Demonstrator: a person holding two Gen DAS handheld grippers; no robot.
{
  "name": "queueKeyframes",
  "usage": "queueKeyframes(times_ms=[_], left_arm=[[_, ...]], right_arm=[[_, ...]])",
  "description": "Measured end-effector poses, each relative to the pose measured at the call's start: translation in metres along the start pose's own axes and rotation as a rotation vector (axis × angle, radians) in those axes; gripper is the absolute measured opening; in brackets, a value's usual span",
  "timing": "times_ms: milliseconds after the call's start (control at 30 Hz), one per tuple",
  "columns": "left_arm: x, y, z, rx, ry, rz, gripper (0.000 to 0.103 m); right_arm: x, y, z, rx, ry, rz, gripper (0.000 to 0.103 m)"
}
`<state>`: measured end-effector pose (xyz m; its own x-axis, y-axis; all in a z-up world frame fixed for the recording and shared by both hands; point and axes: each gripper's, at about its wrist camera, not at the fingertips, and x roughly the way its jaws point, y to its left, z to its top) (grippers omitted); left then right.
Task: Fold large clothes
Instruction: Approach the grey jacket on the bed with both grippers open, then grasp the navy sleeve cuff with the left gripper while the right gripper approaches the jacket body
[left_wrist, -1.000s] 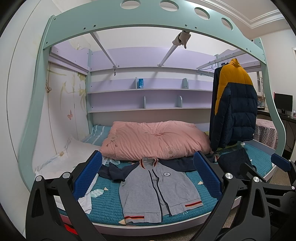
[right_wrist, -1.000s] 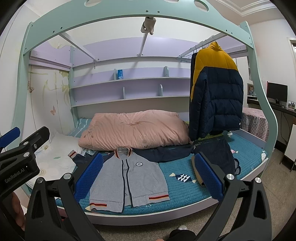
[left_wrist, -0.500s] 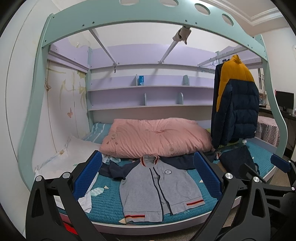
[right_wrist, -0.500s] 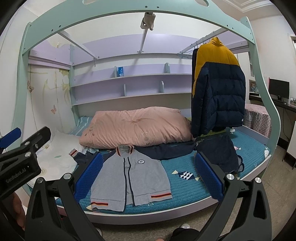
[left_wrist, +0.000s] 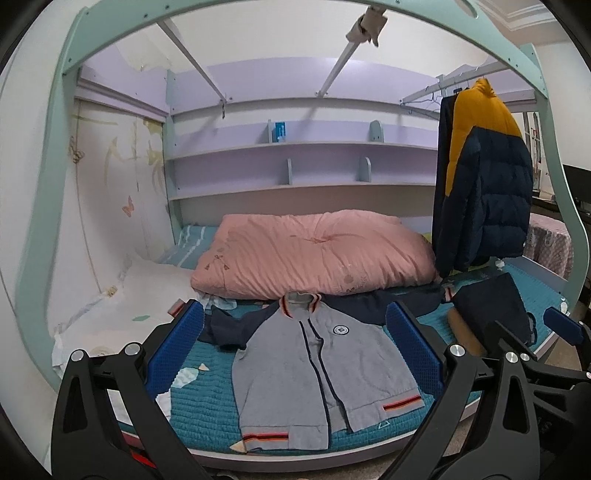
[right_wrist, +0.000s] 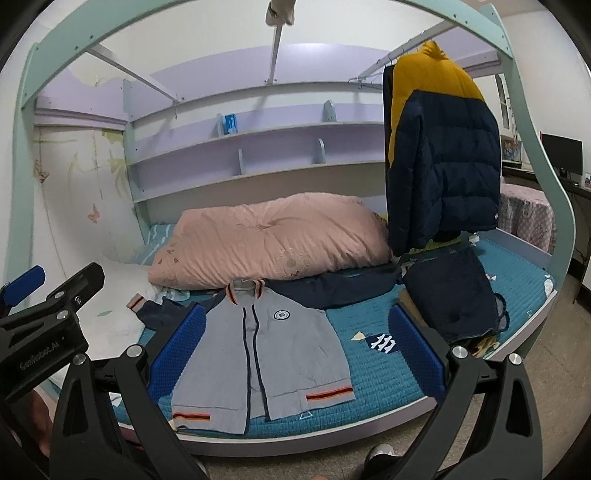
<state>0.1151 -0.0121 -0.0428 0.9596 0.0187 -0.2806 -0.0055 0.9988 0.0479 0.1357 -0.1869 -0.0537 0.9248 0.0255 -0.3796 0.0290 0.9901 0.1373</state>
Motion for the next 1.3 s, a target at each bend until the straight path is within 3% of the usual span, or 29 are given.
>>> queueKeyframes(times_ms=[200,500,967,1300], left_arm=[[0.037,0.003,0.0,0.004,0.051,0.009,0.098],[0.064,0.017,0.011,0.004,0.042,0.059,0.098],[0.085,0.034,-0.008,-0.043,0.15,0.046,0.098],[0.145,0.079,-0.031,-0.078,0.25,0.072,0.099]], right_arm=[[0.031,0.001,0.008,-0.006,0.017,0.012,0.096],[0.063,0.013,0.031,-0.051,0.004,0.043,0.096],[0.081,0.021,0.018,-0.058,0.064,0.056,0.096],[0.147,0.055,0.007,-0.113,0.133,0.062,0.096]])
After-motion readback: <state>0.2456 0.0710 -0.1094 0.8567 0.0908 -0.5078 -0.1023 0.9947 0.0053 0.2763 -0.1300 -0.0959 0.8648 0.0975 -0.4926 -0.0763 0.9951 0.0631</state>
